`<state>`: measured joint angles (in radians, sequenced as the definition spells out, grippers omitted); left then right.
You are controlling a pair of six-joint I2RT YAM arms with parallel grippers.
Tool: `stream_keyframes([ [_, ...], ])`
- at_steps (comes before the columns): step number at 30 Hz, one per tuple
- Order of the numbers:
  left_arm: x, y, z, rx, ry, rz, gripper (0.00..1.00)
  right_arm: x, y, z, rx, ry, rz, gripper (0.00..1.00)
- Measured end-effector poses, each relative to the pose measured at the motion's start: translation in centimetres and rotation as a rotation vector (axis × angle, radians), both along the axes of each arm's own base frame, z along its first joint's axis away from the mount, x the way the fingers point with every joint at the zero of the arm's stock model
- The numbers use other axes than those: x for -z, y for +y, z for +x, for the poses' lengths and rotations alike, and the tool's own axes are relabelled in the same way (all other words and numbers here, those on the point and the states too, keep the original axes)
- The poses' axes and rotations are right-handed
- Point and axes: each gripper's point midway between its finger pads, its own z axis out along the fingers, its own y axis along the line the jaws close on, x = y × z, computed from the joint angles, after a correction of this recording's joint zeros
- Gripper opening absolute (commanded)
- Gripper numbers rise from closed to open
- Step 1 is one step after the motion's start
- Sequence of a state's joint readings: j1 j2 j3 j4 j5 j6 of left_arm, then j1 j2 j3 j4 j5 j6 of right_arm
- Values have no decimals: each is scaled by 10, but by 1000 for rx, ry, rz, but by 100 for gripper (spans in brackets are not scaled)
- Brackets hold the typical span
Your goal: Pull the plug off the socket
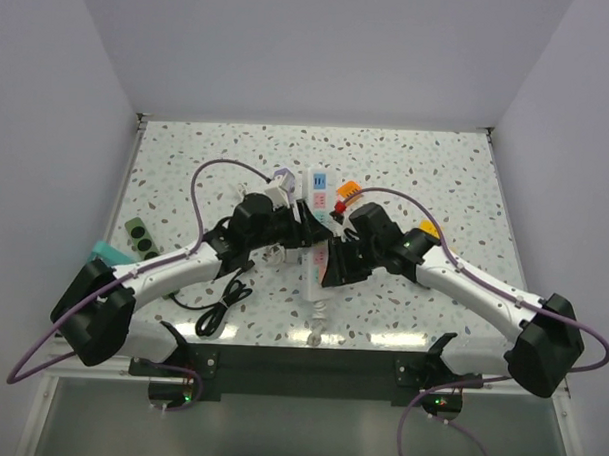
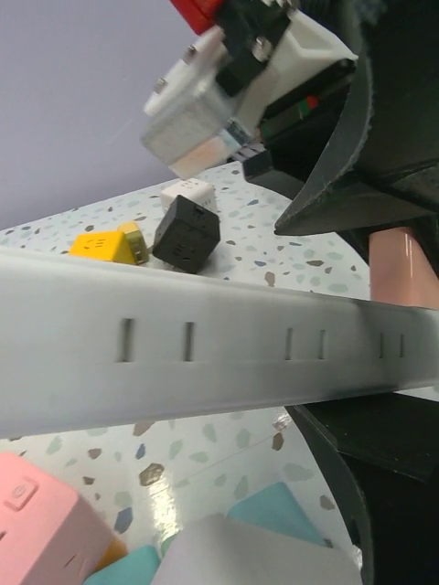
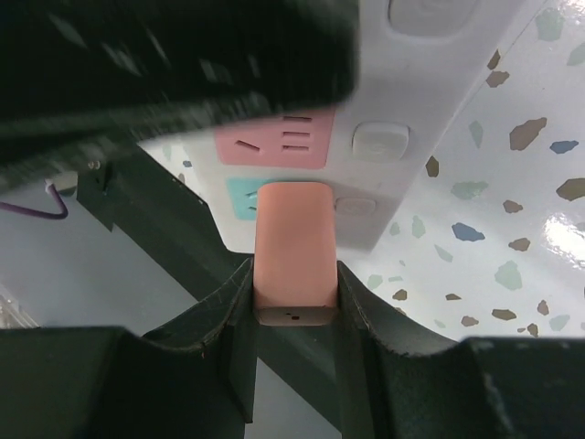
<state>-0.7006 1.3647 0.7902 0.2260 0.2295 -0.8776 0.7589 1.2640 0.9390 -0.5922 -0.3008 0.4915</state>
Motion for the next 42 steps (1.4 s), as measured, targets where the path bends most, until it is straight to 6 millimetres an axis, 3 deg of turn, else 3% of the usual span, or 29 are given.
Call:
stream_keyframes([
  [2, 7, -5, -10, 18, 12, -1, 65, -2, 0, 2, 17, -3, 1, 0],
  [4, 13, -9, -18, 27, 22, 7, 56, -5, 1, 4, 26, -6, 4, 0],
  [6, 16, -11, -19, 19, 22, 13, 38, -7, 0, 3, 31, 0, 2, 0],
  [7, 19, -11, -18, 9, 20, 21, 17, -8, -1, 2, 36, 7, -2, 0],
  [9, 25, -10, -16, 2, 14, 41, 1, -11, -3, 1, 45, 11, -7, 0],
  [16, 25, -13, -18, -8, 8, 43, 0, -14, -11, 0, 79, 3, -28, 0],
  [20, 16, -12, -14, -33, -11, 54, 0, -21, -18, 1, 100, -20, -46, 0],
  [26, -15, -19, -8, -17, -66, 19, 0, -55, -38, 0, 152, -137, 4, 0],
  [31, 27, 21, 10, -105, -18, 191, 0, -72, -68, -5, 203, -205, -2, 0],
  [33, 38, 29, 8, -114, 10, 230, 0, -71, -71, -6, 206, -204, -21, 0],
  [37, 37, 28, 5, -99, 22, 232, 0, -56, -94, 9, 293, -198, -189, 0],
  [40, 21, 26, 5, -89, 17, 222, 0, -37, -123, 29, 419, -151, -362, 0],
  [42, -2, 27, 9, -91, -7, 212, 0, -17, -147, 45, 523, -93, -461, 0],
])
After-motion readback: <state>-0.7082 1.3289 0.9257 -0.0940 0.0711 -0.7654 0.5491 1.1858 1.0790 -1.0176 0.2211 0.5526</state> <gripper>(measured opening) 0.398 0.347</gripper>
